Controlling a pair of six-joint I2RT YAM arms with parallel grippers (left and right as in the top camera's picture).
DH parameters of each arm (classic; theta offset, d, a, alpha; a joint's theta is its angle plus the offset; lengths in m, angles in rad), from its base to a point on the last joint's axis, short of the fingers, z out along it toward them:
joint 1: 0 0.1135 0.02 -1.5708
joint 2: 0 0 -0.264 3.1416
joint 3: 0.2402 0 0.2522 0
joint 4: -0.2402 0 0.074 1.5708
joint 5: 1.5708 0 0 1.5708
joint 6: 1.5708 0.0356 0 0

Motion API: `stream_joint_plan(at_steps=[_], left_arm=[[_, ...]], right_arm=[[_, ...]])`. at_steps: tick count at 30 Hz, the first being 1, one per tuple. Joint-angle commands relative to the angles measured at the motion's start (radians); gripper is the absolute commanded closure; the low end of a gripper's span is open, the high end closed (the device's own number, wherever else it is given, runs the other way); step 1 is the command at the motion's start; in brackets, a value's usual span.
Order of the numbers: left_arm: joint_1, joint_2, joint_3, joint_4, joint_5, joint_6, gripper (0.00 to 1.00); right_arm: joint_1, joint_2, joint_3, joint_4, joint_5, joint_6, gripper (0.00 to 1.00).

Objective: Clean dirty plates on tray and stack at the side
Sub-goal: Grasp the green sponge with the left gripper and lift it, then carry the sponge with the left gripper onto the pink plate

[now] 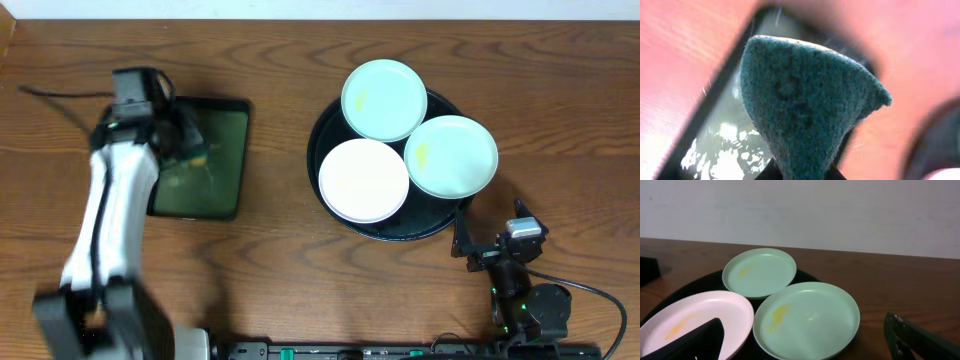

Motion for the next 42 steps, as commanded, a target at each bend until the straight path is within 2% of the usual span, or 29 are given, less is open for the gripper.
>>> stream_joint_plan(at_steps=[1, 5, 10, 12, 15, 22, 27, 30, 34, 39, 42], left_arm=[[0.002, -0.13, 0.042, 0.002, 0.019, -0.002, 0.93], [0.002, -0.134, -0.029, 0.006, -0.063, -0.002, 0.92], [0.002, 0.036, -0.18, 0.15, -0.138, -0.002, 0.93], [0.004, 0.111, -0.176, 0.147, -0.111, -0.002, 0.93], [0.004, 0.131, -0.15, 0.135, -0.026, -0.002, 0.93], [0.003, -0.05, -0.044, 0.107, 0.187, -0.005, 0.93], [-0.024, -0.224, -0.039, 0.099, 0.241, -0.161, 0.92], [-0.082, -0.272, -0.04, 0.056, 0.241, -0.282, 0.93], [-0.225, -0.271, -0.049, -0.026, 0.241, -0.413, 0.93], [-0.459, -0.19, -0.068, -0.03, 0.232, -0.43, 0.93], [-0.593, -0.107, -0.068, -0.014, 0.153, -0.457, 0.93]], right_arm=[[-0.01, -0.004, -0.002, -0.003, 0.002, -0.011, 0.01], [-0.01, -0.004, -0.002, -0.003, 0.002, -0.011, 0.01], [-0.01, -0.004, -0.002, -0.003, 0.002, -0.011, 0.01], [-0.01, -0.004, -0.002, -0.003, 0.002, -0.011, 0.01], [-0.01, -0.004, -0.002, -0.003, 0.002, -0.011, 0.01], [-0.01, -0.004, -0.002, -0.003, 0.002, -0.011, 0.01], [-0.01, -0.004, -0.002, -0.003, 0.002, -0.011, 0.01], [-0.01, -0.004, -0.002, -0.003, 0.002, -0.011, 0.01], [-0.01, -0.004, -0.002, -0.003, 0.002, -0.011, 0.01], [-0.01, -0.004, -0.002, -0.003, 0.002, -0.011, 0.01], [-0.01, -0.004, -0.002, -0.003, 0.002, -0.011, 0.01]])
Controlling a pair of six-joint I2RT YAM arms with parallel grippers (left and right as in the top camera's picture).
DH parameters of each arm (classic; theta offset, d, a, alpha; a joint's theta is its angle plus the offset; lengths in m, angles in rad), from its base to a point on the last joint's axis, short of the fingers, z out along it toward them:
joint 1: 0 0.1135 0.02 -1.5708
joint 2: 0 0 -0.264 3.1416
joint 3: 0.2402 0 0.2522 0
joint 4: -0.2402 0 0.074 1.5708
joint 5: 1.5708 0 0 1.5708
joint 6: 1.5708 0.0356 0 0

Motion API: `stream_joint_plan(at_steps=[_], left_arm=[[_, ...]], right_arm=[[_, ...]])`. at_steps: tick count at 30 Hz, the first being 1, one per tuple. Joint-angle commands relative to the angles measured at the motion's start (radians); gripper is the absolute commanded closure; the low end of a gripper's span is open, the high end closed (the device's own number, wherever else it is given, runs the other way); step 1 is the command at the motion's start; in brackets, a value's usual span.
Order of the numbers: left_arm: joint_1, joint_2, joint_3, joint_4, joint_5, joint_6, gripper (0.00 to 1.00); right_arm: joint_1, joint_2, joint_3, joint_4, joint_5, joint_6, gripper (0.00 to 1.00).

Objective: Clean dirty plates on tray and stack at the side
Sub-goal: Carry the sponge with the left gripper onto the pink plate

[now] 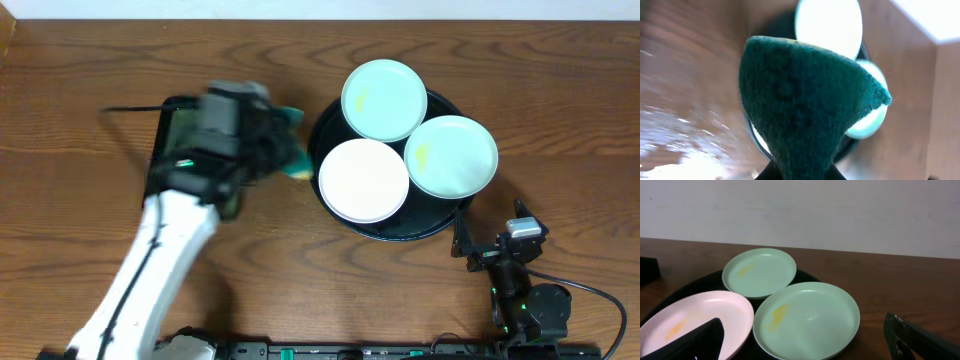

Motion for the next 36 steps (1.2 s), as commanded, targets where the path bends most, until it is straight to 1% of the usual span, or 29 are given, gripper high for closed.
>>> stream_joint_plan(at_steps=[1, 3, 5, 7, 9, 13, 15, 18, 21, 22, 23, 24, 25, 26, 27, 31, 36], left_arm=[[-0.126, 0.085, -0.019, 0.009, -0.095, -0.08, 0.93], [-0.192, 0.149, -0.019, 0.018, -0.173, -0.155, 0.92], [-0.24, 0.207, -0.019, 0.049, -0.215, -0.226, 0.93], [-0.277, 0.261, -0.019, 0.106, -0.224, -0.283, 0.93], [-0.309, 0.315, -0.019, 0.18, -0.224, -0.312, 0.93], [-0.352, 0.409, -0.019, 0.332, -0.224, -0.316, 0.93], [-0.366, 0.45, -0.019, 0.378, -0.225, -0.316, 0.92], [-0.371, 0.492, -0.019, 0.388, -0.237, -0.315, 0.93], [-0.37, 0.515, -0.019, 0.361, -0.314, -0.315, 0.92], [-0.37, 0.518, -0.019, 0.351, -0.346, -0.315, 0.86], [-0.37, 0.518, -0.019, 0.346, -0.362, -0.313, 0.73], [-0.37, 0.518, -0.019, 0.347, -0.367, -0.295, 0.62], [-0.37, 0.518, -0.019, 0.352, -0.366, -0.269, 0.48], [-0.37, 0.517, -0.019, 0.357, -0.366, -0.248, 0.41], [-0.37, 0.516, -0.019, 0.359, -0.366, -0.23, 0.36], [-0.37, 0.49, -0.019, 0.359, -0.351, -0.217, 0.32], [-0.356, 0.382, -0.018, 0.361, -0.347, -0.215, 0.3]], right_arm=[[-0.01, -0.004, -0.002, -0.003, 0.002, -0.011, 0.01], [-0.01, -0.004, -0.002, -0.003, 0.002, -0.011, 0.01], [-0.01, -0.004, -0.002, -0.003, 0.002, -0.011, 0.01], [-0.01, -0.004, -0.002, -0.003, 0.002, -0.011, 0.01], [-0.01, -0.004, -0.002, -0.003, 0.002, -0.011, 0.01], [-0.01, -0.004, -0.002, -0.003, 0.002, -0.011, 0.01], [-0.01, -0.004, -0.002, -0.003, 0.002, -0.011, 0.01], [-0.01, -0.004, -0.002, -0.003, 0.002, -0.011, 0.01], [-0.01, -0.004, -0.002, -0.003, 0.002, -0.011, 0.01], [-0.01, -0.004, -0.002, -0.003, 0.002, -0.011, 0.01], [-0.01, -0.004, -0.002, -0.003, 0.002, -0.011, 0.01], [-0.01, -0.004, -0.002, -0.003, 0.002, -0.011, 0.01], [-0.01, -0.004, -0.002, -0.003, 0.002, -0.011, 0.01], [-0.01, -0.004, -0.002, -0.003, 0.002, -0.011, 0.01], [-0.01, -0.004, -0.002, -0.003, 0.002, -0.011, 0.01], [-0.01, -0.004, -0.002, -0.003, 0.002, -0.011, 0.01], [-0.01, -0.004, -0.002, -0.003, 0.002, -0.011, 0.01]])
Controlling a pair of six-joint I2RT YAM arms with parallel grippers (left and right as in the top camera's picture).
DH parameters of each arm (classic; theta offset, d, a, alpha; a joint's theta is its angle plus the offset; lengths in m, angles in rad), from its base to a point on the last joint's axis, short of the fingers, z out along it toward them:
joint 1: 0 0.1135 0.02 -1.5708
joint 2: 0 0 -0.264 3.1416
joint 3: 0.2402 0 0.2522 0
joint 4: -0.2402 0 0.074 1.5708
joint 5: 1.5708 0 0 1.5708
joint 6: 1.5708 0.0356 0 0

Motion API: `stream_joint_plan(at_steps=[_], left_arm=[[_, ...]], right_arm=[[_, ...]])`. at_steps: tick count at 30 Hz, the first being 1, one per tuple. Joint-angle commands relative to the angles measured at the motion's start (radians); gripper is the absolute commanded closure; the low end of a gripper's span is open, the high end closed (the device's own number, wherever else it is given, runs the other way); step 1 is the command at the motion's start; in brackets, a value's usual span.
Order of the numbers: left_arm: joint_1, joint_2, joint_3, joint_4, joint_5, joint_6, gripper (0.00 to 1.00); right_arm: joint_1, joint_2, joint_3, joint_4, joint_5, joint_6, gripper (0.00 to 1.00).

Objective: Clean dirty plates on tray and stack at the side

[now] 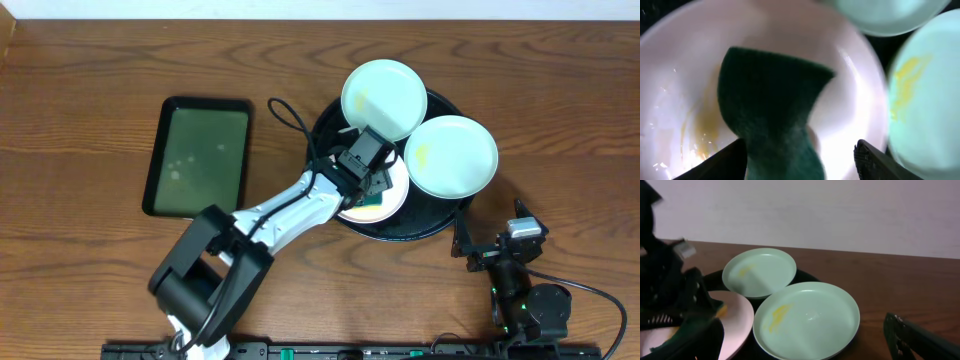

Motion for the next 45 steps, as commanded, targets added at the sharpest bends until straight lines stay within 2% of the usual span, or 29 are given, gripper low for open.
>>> stream_joint_plan(at_steps=[1, 4, 11, 15, 17, 21, 24, 28, 31, 34, 37, 41, 45], left_arm=[[0.023, -0.127, -0.005, 0.004, -0.015, 0.04, 0.3], [0.058, -0.226, -0.005, -0.01, -0.015, 0.108, 0.24], [0.208, -0.478, -0.005, -0.18, -0.016, 0.33, 0.24], [0.309, -0.57, -0.005, -0.284, -0.016, 0.339, 0.23], [0.349, -0.59, -0.005, -0.321, -0.016, 0.339, 0.23], [0.418, -0.6, -0.005, -0.386, -0.016, 0.339, 0.23], [0.447, -0.596, -0.005, -0.412, -0.015, 0.338, 0.23], [0.456, -0.596, -0.005, -0.416, -0.016, 0.338, 0.23], [0.456, -0.596, -0.005, -0.416, -0.015, 0.339, 0.23], [0.456, -0.596, -0.005, -0.417, -0.015, 0.339, 0.23], [0.456, -0.596, -0.005, -0.417, -0.015, 0.338, 0.23], [0.456, -0.596, -0.005, -0.417, -0.015, 0.339, 0.23], [0.456, -0.596, -0.005, -0.417, -0.015, 0.338, 0.23]], right_arm=[[-0.01, -0.004, -0.002, -0.003, 0.002, -0.011, 0.01], [-0.01, -0.004, -0.002, -0.003, 0.002, -0.011, 0.01], [-0.01, -0.004, -0.002, -0.003, 0.002, -0.011, 0.01], [-0.01, -0.005, -0.002, 0.023, 0.024, -0.023, 0.01], [-0.009, -0.005, -0.002, 0.097, -0.029, 0.021, 0.01], [-0.007, -0.005, -0.002, 0.19, -0.379, 0.274, 0.01], [-0.007, -0.005, -0.002, 0.393, -0.467, 0.379, 0.01], [-0.007, -0.004, 0.011, 0.779, -0.449, 0.405, 0.01], [-0.007, -0.003, 0.092, 0.823, -0.321, 0.402, 0.01], [-0.008, 0.027, 0.264, 0.64, -0.294, 0.266, 0.01], [-0.008, 0.141, 0.535, 0.243, -0.293, 0.098, 0.01], [-0.008, 0.396, 0.897, -0.259, -0.293, -0.03, 0.01], [-0.008, 0.676, 1.222, -0.633, -0.358, -0.057, 0.01]])
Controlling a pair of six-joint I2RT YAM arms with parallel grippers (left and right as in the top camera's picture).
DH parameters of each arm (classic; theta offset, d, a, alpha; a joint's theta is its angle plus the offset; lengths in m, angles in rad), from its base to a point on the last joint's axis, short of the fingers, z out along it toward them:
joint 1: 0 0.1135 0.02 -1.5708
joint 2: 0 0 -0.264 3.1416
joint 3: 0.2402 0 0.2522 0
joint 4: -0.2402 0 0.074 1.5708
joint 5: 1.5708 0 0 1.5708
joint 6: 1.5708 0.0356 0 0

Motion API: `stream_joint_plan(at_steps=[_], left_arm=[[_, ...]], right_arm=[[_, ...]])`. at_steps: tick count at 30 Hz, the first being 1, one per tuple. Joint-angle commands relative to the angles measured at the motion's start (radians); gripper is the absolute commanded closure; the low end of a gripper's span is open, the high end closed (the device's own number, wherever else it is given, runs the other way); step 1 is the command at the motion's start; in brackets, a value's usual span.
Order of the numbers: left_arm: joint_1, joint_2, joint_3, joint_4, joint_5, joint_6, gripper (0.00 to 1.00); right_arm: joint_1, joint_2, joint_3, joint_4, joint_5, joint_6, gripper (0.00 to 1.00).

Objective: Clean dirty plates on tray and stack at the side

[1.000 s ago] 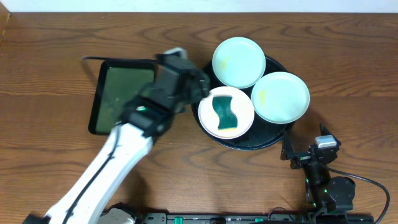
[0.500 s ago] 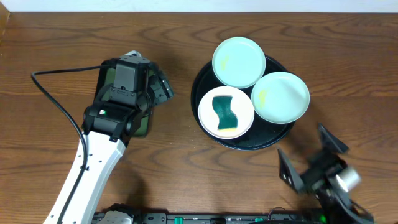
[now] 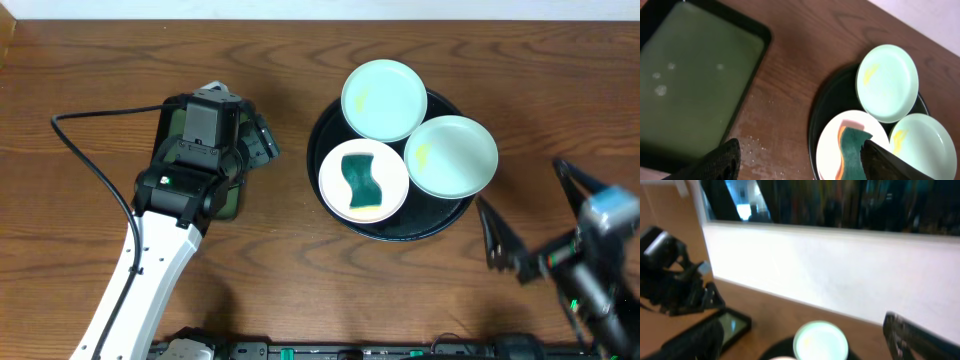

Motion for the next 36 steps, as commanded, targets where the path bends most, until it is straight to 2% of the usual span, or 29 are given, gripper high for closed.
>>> stream_joint_plan(at_steps=[1, 4, 7, 10, 12, 13, 14, 15, 16, 20, 23, 25, 26, 30, 31, 32, 36], left_arm=[[0.005, 0.0, -0.004, -0.001, -0.009, 0.01, 0.23], [0.004, 0.0, -0.004, -0.009, -0.008, 0.01, 0.23], [0.005, 0.0, -0.004, -0.016, -0.008, 0.009, 0.23], [0.004, 0.0, -0.004, -0.023, -0.008, 0.009, 0.23], [0.004, 0.0, -0.004, -0.025, -0.008, 0.009, 0.23], [0.004, 0.0, -0.004, -0.027, -0.008, 0.01, 0.23], [0.004, 0.0, -0.004, -0.028, -0.008, 0.009, 0.23], [0.005, 0.0, -0.004, -0.029, -0.008, 0.009, 0.23], [0.004, 0.0, -0.004, -0.031, -0.008, 0.009, 0.23], [0.005, 0.0, -0.004, -0.037, -0.008, 0.009, 0.23], [0.004, 0.0, -0.004, -0.038, -0.008, 0.009, 0.23], [0.004, 0.0, -0.004, -0.038, -0.008, 0.009, 0.23], [0.004, 0.0, -0.004, -0.038, -0.008, 0.009, 0.23], [0.004, 0.0, -0.004, -0.039, -0.008, 0.009, 0.23], [0.004, 0.0, -0.004, -0.039, -0.007, 0.009, 0.23], [0.004, 0.0, -0.004, -0.04, -0.006, 0.009, 0.23], [0.004, 0.0, -0.004, -0.042, -0.005, 0.009, 0.23]], right_arm=[[-0.008, 0.224, 0.237, -0.171, -0.107, -0.073, 0.01], [-0.008, 0.356, 0.367, -0.22, -0.351, -0.034, 0.01], [-0.005, 0.438, 0.395, -0.182, -0.562, -0.005, 0.01], [0.006, 0.506, 0.396, -0.064, -0.593, 0.108, 0.01], [0.026, 0.546, 0.399, -0.059, -0.505, 0.159, 0.01], [0.039, 0.566, 0.404, -0.079, -0.431, 0.184, 0.09], [0.058, 0.592, 0.413, -0.121, -0.337, 0.202, 0.21], [0.076, 0.618, 0.428, -0.169, -0.264, 0.202, 0.27], [0.097, 0.649, 0.449, -0.227, -0.196, 0.2, 0.29], [0.185, 0.824, 0.613, -0.533, 0.057, 0.163, 0.25], [0.219, 0.977, 0.769, -0.757, 0.25, 0.153, 0.09], [0.224, 1.052, 0.831, -0.819, 0.321, 0.16, 0.01], [0.223, 1.084, 0.847, -0.821, 0.33, 0.16, 0.01], [0.226, 1.166, 0.846, -0.757, 0.331, 0.16, 0.16], [0.229, 1.189, 0.844, -0.742, 0.334, 0.159, 0.23], [0.232, 1.213, 0.843, -0.731, 0.335, 0.158, 0.36], [0.236, 1.318, 0.833, -0.711, 0.325, 0.114, 0.64]])
